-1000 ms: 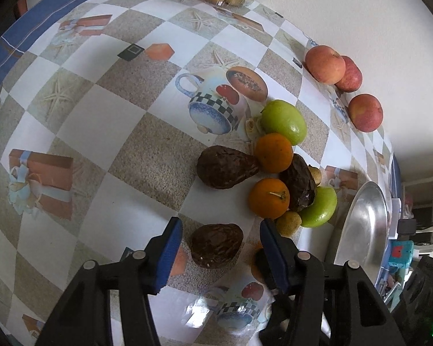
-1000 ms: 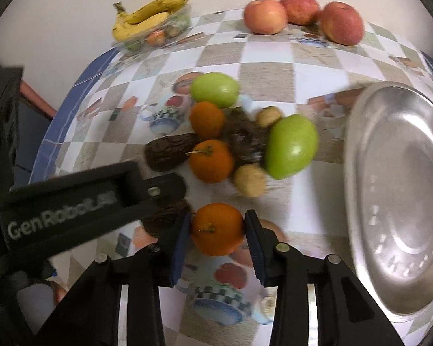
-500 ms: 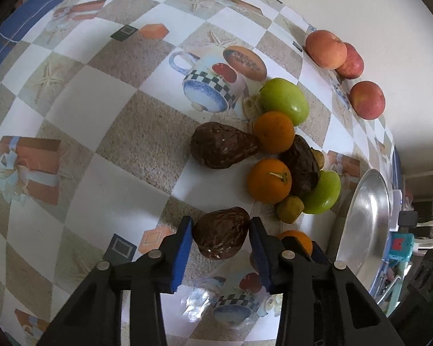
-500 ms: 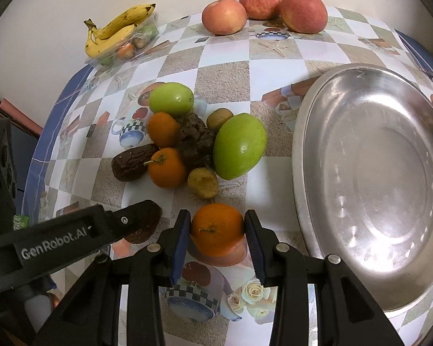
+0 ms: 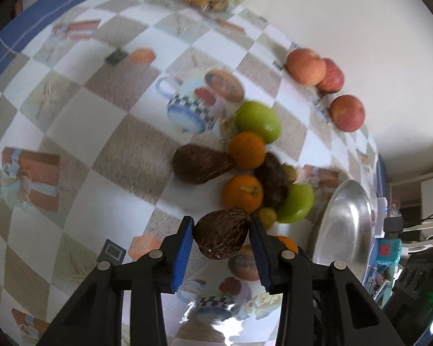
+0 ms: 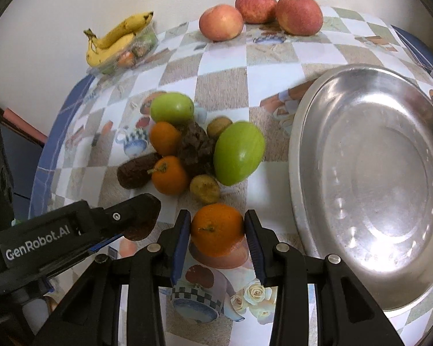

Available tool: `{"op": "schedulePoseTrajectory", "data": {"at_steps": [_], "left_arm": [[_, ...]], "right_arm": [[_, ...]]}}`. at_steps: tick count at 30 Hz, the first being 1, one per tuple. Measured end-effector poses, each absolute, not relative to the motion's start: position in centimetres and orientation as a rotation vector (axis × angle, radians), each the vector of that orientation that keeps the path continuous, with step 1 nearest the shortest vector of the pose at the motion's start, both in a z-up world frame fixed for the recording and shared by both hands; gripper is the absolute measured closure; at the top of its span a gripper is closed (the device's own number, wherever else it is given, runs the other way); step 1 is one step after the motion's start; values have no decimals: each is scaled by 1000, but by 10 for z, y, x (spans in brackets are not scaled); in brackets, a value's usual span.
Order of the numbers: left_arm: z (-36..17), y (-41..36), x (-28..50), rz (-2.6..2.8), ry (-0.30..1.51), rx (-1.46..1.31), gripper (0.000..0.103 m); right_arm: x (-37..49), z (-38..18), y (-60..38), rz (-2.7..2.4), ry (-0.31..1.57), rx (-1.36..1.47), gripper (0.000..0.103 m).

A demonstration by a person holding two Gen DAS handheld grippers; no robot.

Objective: Organize fruits
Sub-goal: 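Carry the date and orange into the steel bowl and open both tools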

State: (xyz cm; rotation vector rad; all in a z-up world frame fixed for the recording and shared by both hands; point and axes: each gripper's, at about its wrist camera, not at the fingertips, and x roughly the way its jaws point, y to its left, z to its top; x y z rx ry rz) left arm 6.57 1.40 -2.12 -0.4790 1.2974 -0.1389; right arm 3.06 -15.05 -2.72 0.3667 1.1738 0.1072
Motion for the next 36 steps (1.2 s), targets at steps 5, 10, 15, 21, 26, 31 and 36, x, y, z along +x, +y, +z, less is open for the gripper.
{"op": "schedulePoseTrajectory", "data": {"at_steps": [5, 10, 15, 21, 26, 31, 36], "left_arm": [[0, 7, 63, -167, 1223, -446, 61], [0, -19, 66, -203, 1221, -371, 61], [3, -68, 62, -318, 1202, -269, 61], [1, -128, 62, -429, 1136, -140, 61], [-13, -168, 68, -478, 1133, -72, 61], [-27, -182, 71, -486, 1153, -49, 61], [-41, -189, 73, -471, 1183, -21, 61]], "right_arm": [[28, -5, -166, 98, 1108, 401, 63], [29, 6, -198, -17, 1072, 390, 63], [29, 4, -247, -167, 1051, 405, 63], [27, 3, -295, -301, 1021, 442, 63], [23, -8, -325, -350, 1008, 521, 63], [24, -19, -340, -394, 1020, 544, 63], [25, -26, -344, -409, 1036, 556, 63]]}}
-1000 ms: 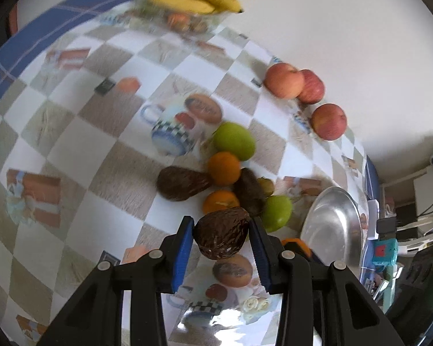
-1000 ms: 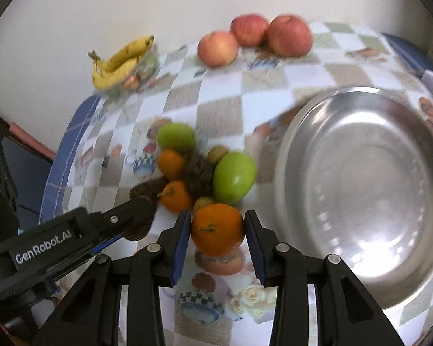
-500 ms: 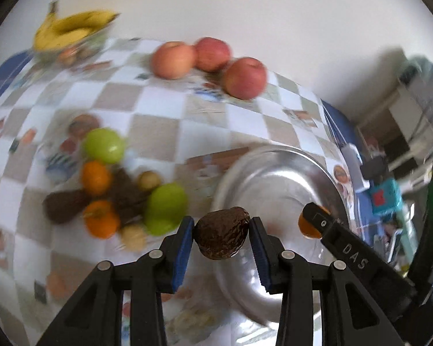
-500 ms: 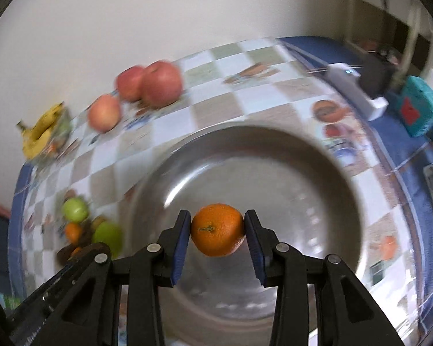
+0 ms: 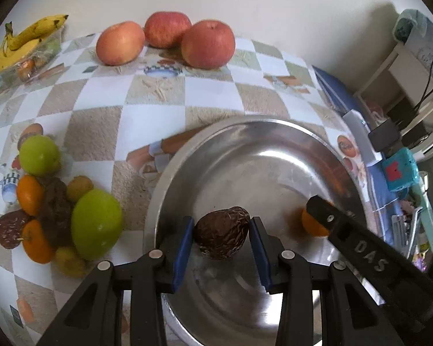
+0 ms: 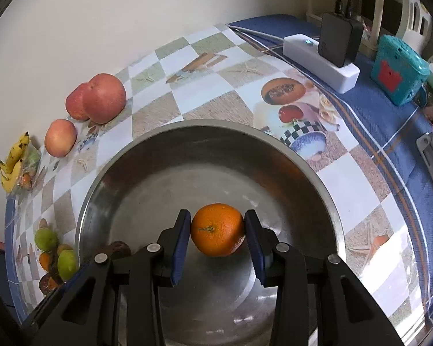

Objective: Organize fruits
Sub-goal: 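Carry the date and orange into the steel bowl and open both tools, then move both tools back toward the fruit cluster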

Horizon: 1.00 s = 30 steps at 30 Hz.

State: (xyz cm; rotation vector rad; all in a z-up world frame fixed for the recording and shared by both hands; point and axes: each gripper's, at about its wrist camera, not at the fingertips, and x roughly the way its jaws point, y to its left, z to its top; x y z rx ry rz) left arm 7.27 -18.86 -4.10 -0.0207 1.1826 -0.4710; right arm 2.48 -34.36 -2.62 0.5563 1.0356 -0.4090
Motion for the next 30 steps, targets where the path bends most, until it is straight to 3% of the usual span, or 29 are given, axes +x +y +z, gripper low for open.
{"op": "schedulePoseTrajectory", "data": {"at_steps": [11, 15, 30], "left_arm": [[-38, -188, 69, -482, 1186, -14, 59], [-31, -186, 66, -500, 1180, -19, 49], [0, -140, 63, -332, 1179, -22, 49]], "right_arm": [[26, -25, -340, -407, 1046, 546, 62], [23, -17, -340, -406, 1021, 546, 53], [17, 14, -322, -374, 976, 481, 51]]}}
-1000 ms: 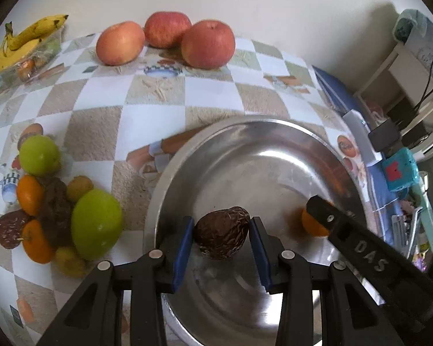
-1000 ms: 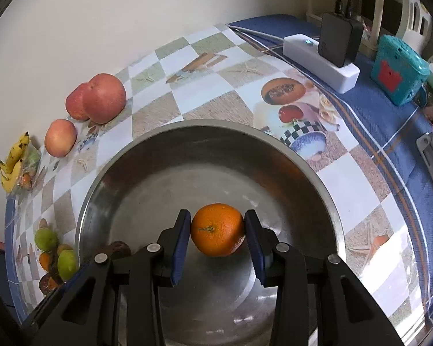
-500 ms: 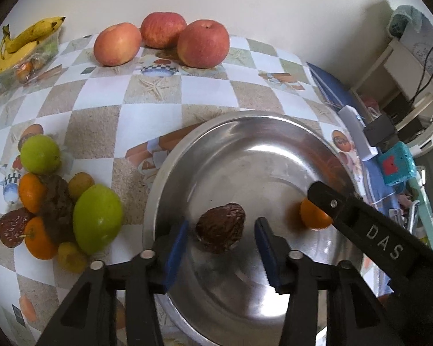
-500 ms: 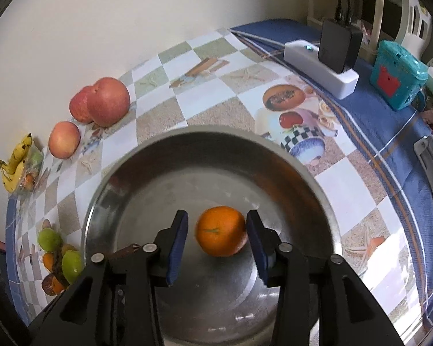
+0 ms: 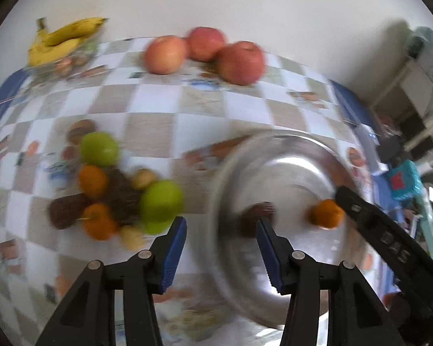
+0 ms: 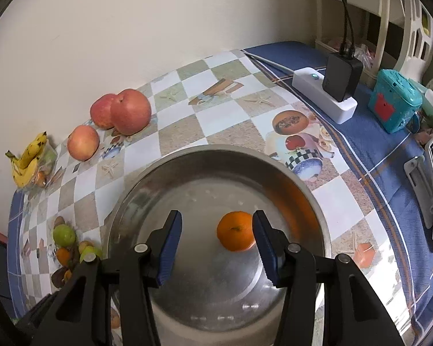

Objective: Organize fruits
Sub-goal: 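Move both tools back toward the fruit cluster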

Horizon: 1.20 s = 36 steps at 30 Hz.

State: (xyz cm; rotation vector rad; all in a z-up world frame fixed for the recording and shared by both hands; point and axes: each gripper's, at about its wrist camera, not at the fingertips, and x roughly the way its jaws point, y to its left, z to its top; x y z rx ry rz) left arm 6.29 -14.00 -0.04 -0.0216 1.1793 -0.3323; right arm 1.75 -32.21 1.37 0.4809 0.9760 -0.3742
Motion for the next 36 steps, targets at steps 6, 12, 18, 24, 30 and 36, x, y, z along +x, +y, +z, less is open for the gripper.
{"op": "schedulePoseTrajectory", "data": {"at_steps": [6, 12, 18, 24, 30, 36], "left_arm": [[-4, -95, 75, -175, 1183, -5, 49], [0, -51, 82, -75, 1197, -80, 39], [-1, -32, 79, 0, 1193, -77, 17], [3, -27, 78, 3, 1170, -54, 0], [5, -26, 82, -22, 1163, -25, 0], [7, -21, 85, -60, 1166, -27, 0]], "right_arm": [[22, 13, -297, -305, 1004, 425, 51], [29, 9, -271, -245, 1028, 364, 51], [33, 5, -255, -194, 1048, 343, 45], [33, 2, -247, -199, 1056, 313, 22], [32, -1, -239, -204, 1043, 281, 7], [31, -3, -237, -183, 1027, 331, 6]]}}
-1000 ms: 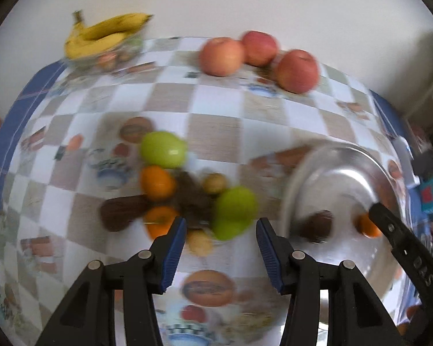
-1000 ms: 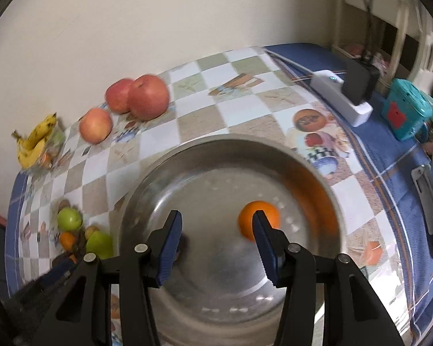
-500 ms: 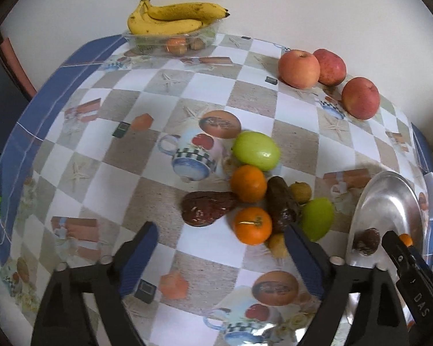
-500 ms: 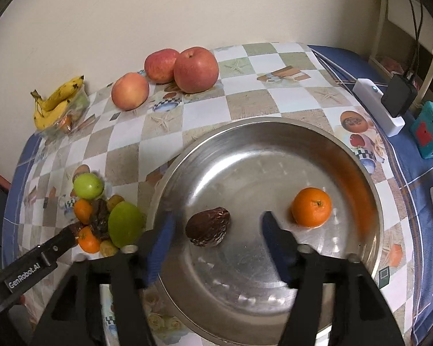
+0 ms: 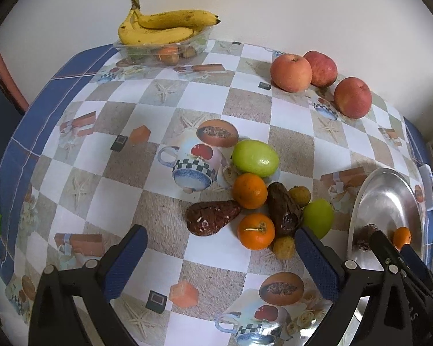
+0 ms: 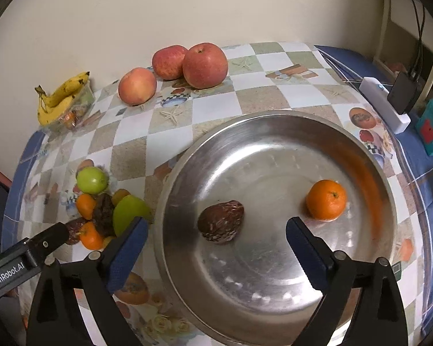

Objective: Organize fruits
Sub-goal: 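Move both tools back toward the fruit cluster, then grasp a brown date with the left tool while the right tool grasps a green apple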

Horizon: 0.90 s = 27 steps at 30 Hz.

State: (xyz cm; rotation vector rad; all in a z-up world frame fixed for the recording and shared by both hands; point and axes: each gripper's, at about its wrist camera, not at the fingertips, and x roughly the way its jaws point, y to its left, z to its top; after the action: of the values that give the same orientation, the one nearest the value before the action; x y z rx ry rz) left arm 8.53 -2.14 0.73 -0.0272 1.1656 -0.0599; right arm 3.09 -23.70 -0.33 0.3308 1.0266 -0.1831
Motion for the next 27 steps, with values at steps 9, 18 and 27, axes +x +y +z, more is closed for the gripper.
{"op": "schedulePoseTrajectory", "data": {"at_steps": [9, 18, 27], "left_arm": [[6, 5, 98, -73, 1167, -57, 0], [12, 43, 104, -18, 1095, -140, 0], [6, 56, 110, -10, 1090, -235, 0]], "right_arm": [[46, 16, -210, -127, 954, 308, 6], [62, 22, -167, -18, 934, 259, 6], [69, 11, -152, 47, 973, 340, 6]]}}
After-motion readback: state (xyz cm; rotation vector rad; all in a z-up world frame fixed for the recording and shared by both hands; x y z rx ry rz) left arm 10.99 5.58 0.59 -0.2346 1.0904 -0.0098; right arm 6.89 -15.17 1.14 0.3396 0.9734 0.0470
